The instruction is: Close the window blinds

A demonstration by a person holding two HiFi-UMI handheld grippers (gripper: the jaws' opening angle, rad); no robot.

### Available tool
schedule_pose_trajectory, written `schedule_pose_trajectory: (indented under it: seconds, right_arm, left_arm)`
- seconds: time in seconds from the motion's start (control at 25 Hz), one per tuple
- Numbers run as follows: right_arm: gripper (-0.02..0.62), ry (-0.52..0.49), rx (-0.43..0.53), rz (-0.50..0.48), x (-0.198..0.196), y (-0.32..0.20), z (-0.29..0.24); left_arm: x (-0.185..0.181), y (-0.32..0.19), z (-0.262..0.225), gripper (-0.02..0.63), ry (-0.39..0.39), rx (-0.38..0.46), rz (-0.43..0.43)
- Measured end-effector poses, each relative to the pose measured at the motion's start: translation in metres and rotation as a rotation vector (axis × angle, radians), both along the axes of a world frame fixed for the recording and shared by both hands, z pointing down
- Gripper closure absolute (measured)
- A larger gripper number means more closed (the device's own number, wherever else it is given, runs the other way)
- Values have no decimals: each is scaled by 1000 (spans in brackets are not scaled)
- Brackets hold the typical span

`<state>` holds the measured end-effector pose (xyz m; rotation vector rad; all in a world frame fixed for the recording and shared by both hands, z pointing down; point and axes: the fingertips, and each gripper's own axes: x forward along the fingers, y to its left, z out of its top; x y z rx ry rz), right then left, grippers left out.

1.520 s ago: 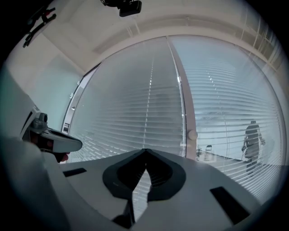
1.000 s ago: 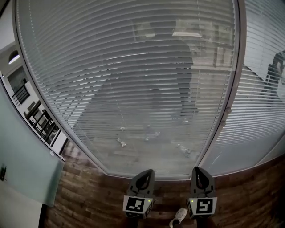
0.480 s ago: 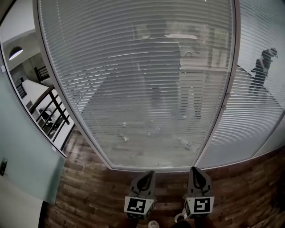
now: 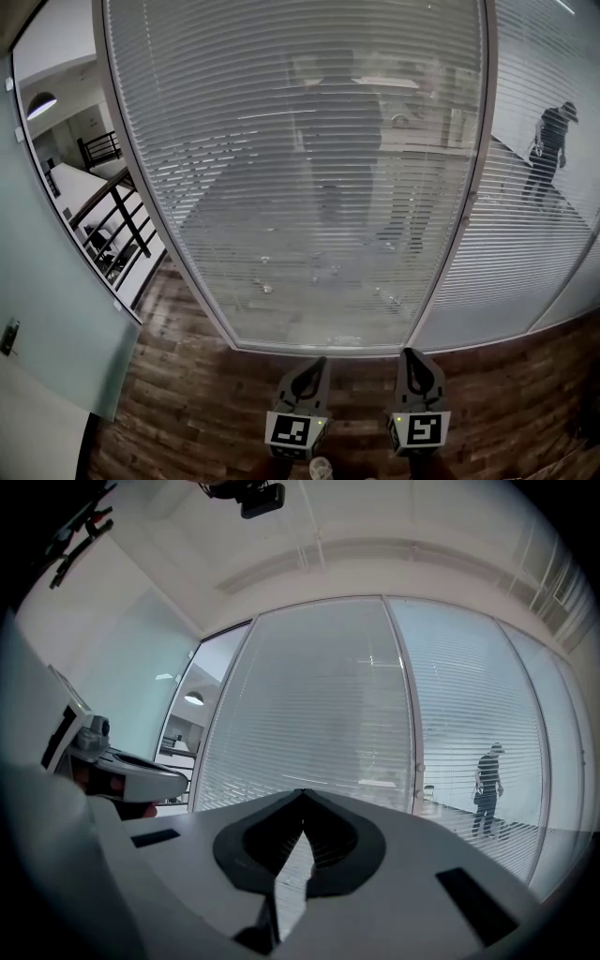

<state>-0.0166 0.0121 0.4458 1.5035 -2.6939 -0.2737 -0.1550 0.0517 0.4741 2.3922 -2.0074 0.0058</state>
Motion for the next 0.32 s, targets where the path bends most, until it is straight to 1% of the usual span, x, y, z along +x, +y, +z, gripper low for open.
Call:
schedule_pose_trajectory:
  seconds: [0.16,0.32]
  right_arm:
    - [594,-6,19,-9,-11,49,30]
    - [594,-4,25,-21,-18,93,60]
  left_arm:
    - [-10,48,32,607,-12,1,-13]
    - [-11,92,58,607,-24,25,-11]
